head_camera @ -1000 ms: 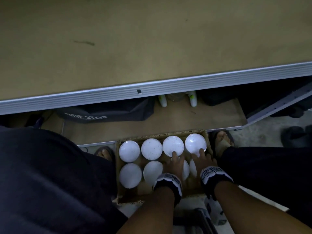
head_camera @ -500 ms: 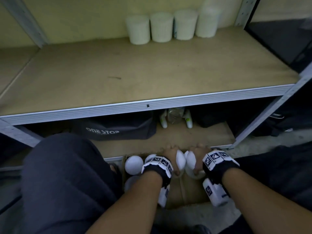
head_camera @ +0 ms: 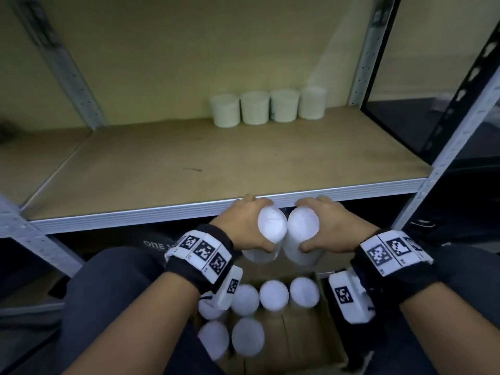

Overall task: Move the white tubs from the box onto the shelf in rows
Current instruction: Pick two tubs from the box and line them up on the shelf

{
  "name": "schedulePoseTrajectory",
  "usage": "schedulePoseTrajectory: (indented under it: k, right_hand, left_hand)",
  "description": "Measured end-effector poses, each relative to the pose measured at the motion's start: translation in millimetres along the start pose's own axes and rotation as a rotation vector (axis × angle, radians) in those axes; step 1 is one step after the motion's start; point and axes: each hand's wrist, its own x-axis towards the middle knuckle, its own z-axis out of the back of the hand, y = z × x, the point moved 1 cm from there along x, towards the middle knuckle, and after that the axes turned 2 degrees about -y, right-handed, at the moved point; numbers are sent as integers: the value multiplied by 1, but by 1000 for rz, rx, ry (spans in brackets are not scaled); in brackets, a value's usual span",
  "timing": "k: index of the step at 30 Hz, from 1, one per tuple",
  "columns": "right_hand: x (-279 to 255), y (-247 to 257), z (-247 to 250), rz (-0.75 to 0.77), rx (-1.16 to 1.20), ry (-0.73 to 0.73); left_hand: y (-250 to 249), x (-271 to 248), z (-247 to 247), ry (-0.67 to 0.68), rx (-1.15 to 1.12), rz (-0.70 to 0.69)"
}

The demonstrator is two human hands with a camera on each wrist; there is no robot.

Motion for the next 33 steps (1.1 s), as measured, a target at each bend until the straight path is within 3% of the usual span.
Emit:
schedulePoseTrajectory:
  k: [5,14,24,33]
  right_hand:
    - [-9,19,42,132,109,-168]
    - [29,51,66,229,189,-428]
    - [82,67,39,114,173,-406]
    - [77,61,40,174,156,-381]
  left_hand:
    - [-8,-21,57,-156,-35,-70]
    - [12,-10,103,-358,-85,-6]
    - [41,16,84,-447,-197,98]
    - [48,14,83,-356,-150,56]
